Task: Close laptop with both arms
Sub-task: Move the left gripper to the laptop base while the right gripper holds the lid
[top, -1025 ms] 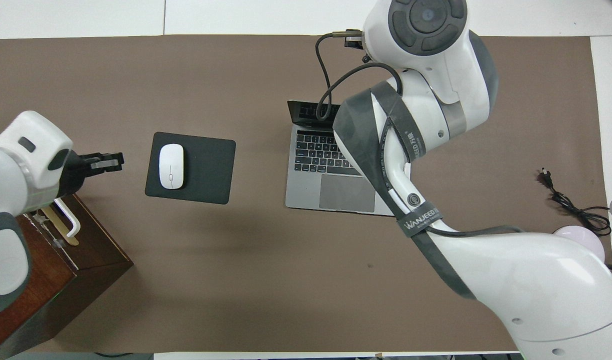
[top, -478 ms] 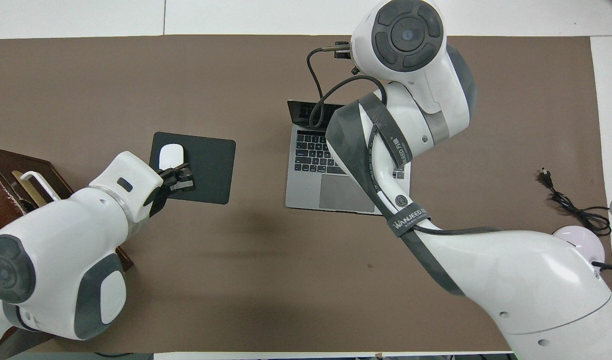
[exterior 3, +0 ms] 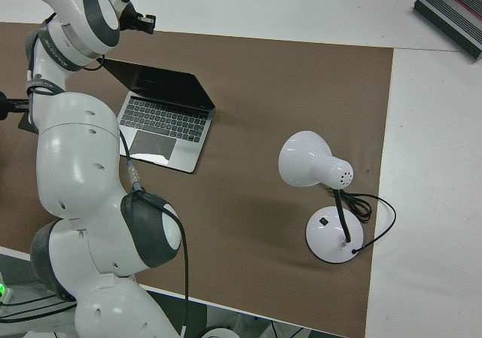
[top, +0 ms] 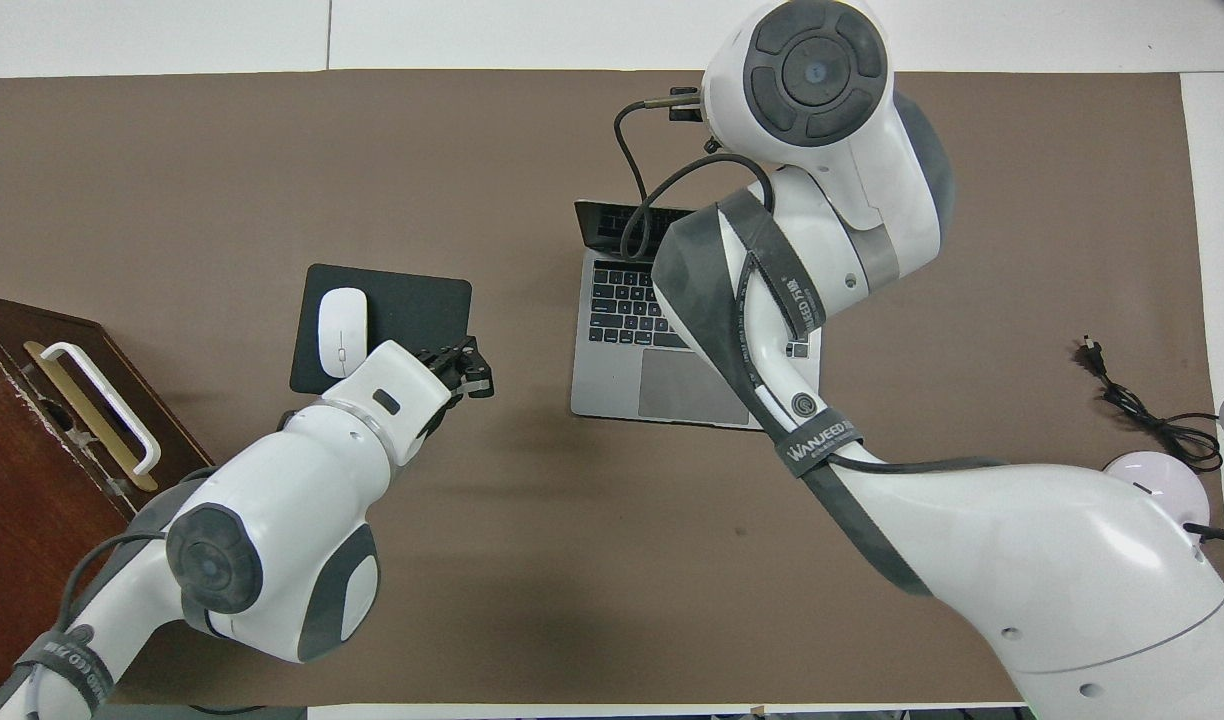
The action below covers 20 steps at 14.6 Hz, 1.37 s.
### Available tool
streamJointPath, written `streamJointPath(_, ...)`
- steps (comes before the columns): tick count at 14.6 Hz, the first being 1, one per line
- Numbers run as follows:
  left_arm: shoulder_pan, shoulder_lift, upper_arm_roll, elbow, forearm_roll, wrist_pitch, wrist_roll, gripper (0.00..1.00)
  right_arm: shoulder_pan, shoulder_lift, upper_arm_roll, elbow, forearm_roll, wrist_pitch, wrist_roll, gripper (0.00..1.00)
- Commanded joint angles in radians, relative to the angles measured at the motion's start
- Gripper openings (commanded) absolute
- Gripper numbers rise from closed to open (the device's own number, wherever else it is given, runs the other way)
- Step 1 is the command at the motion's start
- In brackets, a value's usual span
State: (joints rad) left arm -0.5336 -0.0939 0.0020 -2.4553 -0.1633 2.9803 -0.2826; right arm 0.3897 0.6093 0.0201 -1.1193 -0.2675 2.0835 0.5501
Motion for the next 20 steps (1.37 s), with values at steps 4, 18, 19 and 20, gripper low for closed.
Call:
streamJointPath(4,-0.08,0.105,0.016,-0.001,-0.012,0.182,-0.015,0.0,-0.008,-0.046,0.008,-0.085,-0.009,0.026,-0.016,0.0)
streamJointPath(18,-0.164,0.338,0.018,0.002,-0.007,0.523,0.072,0.0,-0.018,-0.082,0.012,-0.174,0.004,0.081,-0.024,0.0)
streamJointPath(19,-0.163,0.341,0.019,0.005,-0.007,0.523,0.074,0.0,-0.02,-0.083,0.012,-0.177,0.007,0.081,-0.024,0.0)
streamJointPath(20,-0.16,0.341,0.021,0.005,-0.007,0.522,0.074,0.0,-0.02,-0.083,0.012,-0.18,0.007,0.081,-0.024,0.0)
